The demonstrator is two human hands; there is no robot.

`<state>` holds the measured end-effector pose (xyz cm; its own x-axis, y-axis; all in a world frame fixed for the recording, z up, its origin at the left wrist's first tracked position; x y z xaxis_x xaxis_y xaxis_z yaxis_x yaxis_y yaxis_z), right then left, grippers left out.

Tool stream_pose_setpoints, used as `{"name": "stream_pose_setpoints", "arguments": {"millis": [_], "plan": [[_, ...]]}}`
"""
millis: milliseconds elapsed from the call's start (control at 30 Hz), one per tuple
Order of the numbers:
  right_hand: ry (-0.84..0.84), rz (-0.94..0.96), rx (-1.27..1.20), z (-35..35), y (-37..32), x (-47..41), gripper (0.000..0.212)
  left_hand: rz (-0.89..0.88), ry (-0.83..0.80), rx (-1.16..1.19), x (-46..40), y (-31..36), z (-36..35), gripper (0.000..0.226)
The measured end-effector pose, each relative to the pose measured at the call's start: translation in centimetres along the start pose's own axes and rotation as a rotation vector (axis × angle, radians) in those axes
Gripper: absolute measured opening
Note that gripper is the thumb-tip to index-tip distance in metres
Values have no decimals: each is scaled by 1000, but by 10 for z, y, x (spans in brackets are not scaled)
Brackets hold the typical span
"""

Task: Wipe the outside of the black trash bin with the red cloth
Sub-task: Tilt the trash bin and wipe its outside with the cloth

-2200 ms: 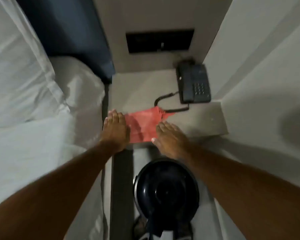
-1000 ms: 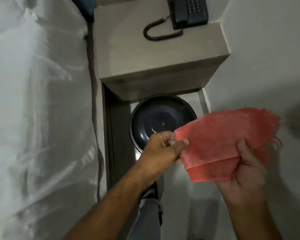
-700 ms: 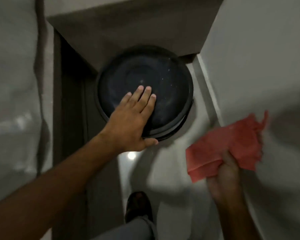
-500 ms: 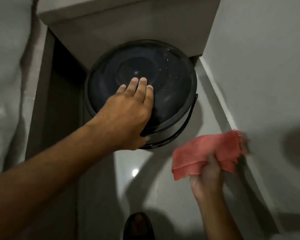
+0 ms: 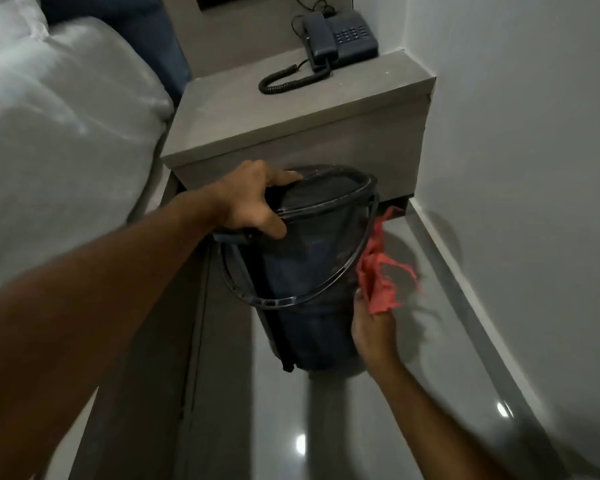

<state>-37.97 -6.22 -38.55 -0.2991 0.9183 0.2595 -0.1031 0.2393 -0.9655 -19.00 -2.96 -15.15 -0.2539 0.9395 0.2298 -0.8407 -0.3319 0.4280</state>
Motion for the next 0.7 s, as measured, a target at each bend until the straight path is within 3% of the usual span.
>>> {"name": "stream_pose_setpoints", "arguments": {"millis": [67, 133, 233, 300, 367, 433, 533, 600, 700], "plan": [[24, 44, -83, -16, -31, -29, 38, -4, -5, 5, -2, -7, -3, 94], [47, 277, -122, -35, -74, -40, 41, 20, -3, 33, -1, -20, -2, 97], [284, 693, 373, -48, -84, 2, 65, 62, -4, 37, 7, -37, 3, 105], [171, 1124, 712, -68, -48, 57, 79, 76, -11, 39, 10, -40, 5, 107], [10, 1479, 1003, -77, 6, 97, 71, 64, -25, 54, 8, -35, 2, 107], [15, 1577, 1069, -78, 12, 99, 65, 44, -49, 72, 6, -32, -1, 109], [181, 1508, 814, -103, -62, 71, 58, 37, -62, 67, 6, -38, 0, 108], [179, 1462, 730, -124, -94, 64, 57, 36, -64, 74, 8, -44, 2, 107], [84, 1584, 902, -114, -35, 89, 48, 56, -15, 92, 17, -58, 4, 115]]}}
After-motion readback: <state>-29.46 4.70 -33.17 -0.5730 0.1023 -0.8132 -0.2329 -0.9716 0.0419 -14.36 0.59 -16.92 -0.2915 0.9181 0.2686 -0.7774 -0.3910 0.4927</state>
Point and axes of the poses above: each hand's wrist, its own x-axis away from the middle knuckle, its own z-axis out of the back of the hand, y = z × x, the point moved 8 cm from there along -x, towards the middle knuckle, and after that the axes turned 5 degrees about x, right-handed, at the moved point
